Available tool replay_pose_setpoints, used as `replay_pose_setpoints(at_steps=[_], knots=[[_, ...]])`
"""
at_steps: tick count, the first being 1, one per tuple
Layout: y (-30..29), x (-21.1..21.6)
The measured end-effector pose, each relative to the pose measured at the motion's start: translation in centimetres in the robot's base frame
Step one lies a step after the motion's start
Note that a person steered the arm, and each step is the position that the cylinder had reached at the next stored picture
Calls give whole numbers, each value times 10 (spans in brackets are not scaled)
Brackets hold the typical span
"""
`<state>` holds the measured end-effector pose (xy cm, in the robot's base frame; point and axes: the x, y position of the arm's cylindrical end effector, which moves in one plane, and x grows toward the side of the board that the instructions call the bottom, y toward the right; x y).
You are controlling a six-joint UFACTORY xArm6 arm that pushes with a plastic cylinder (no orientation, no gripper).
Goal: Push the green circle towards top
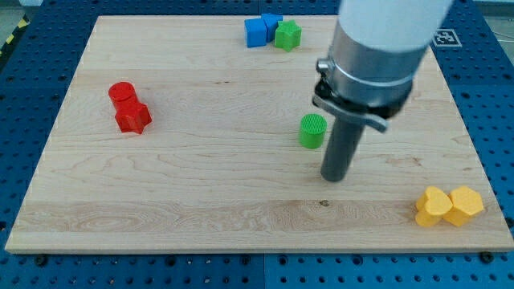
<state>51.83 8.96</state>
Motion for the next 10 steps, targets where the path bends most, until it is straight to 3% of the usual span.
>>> replay_pose_setpoints(at_steps=[1, 2, 4, 6, 8, 9, 10], knots=[[-8, -54], [-9, -76], [-38, -55], [-39, -137], [-39, -126], [-39, -172], [-35, -186]])
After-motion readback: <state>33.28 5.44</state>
